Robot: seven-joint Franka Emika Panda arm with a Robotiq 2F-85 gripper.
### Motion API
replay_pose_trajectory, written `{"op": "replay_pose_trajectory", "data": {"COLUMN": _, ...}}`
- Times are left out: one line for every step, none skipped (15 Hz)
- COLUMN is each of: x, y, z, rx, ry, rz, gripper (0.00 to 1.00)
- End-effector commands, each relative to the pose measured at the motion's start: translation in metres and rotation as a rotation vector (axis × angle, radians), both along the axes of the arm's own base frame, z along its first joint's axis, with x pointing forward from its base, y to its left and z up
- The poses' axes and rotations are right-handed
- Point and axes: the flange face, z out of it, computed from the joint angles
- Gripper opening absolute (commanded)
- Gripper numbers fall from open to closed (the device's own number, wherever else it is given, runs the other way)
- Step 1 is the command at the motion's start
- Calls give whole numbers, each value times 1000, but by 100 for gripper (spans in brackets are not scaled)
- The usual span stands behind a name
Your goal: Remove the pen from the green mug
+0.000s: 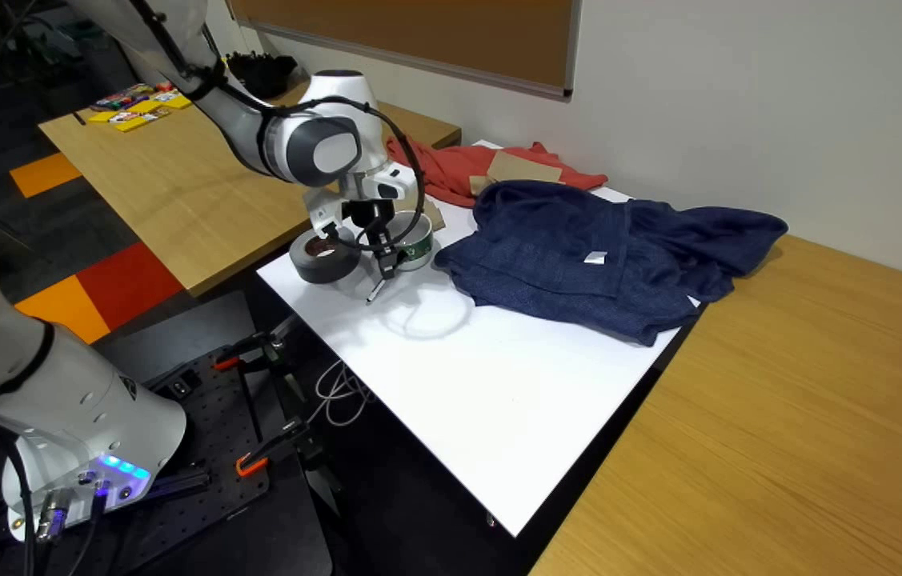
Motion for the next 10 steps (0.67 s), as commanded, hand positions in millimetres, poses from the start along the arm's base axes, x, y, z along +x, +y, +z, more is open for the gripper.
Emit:
{"op": "replay_pose_trajectory", "data": {"x": -5, "y": -4, "z": -15, "rx": 22, "ry": 11, "rz": -55, "gripper": 3}}
{"op": "replay_pose_trajectory", "data": {"x": -6, "y": -5, "z": -19, "rx": 23, "ry": 22, "rz": -65, "gripper": 3}}
{"op": "replay_pose_trajectory", "data": {"x": -7, "y": -6, "z": -22, "rx": 19, "ry": 35, "rz": -79, "gripper": 3}}
{"op": "replay_pose_trajectory", "data": {"x": -8, "y": -8, "z": -23, "rx": 17, "ry": 40, "rz": -89, "gripper": 3}}
{"op": "replay_pose_trajectory", "data": {"x": -9, "y": -10, "z": -23, "rx": 14, "ry": 40, "rz": -102, "gripper": 3}}
{"op": "replay_pose_trajectory", "data": {"x": -9, "y": -11, "z": -22, "rx": 17, "ry": 36, "rz": -110, "gripper": 37}}
{"op": "replay_pose_trajectory", "data": {"x": -9, "y": -13, "z": -17, "rx": 14, "ry": 25, "rz": -116, "gripper": 39}}
{"op": "replay_pose_trajectory", "data": {"x": -9, "y": -14, "z": -13, "rx": 12, "ry": 16, "rz": -121, "gripper": 45}}
{"op": "replay_pose_trajectory", "data": {"x": -10, "y": -15, "z": -7, "rx": 9, "ry": 3, "rz": -126, "gripper": 51}}
{"op": "replay_pose_trajectory", "data": {"x": -11, "y": -15, "z": 2, "rx": 4, "ry": -13, "rz": -130, "gripper": 60}}
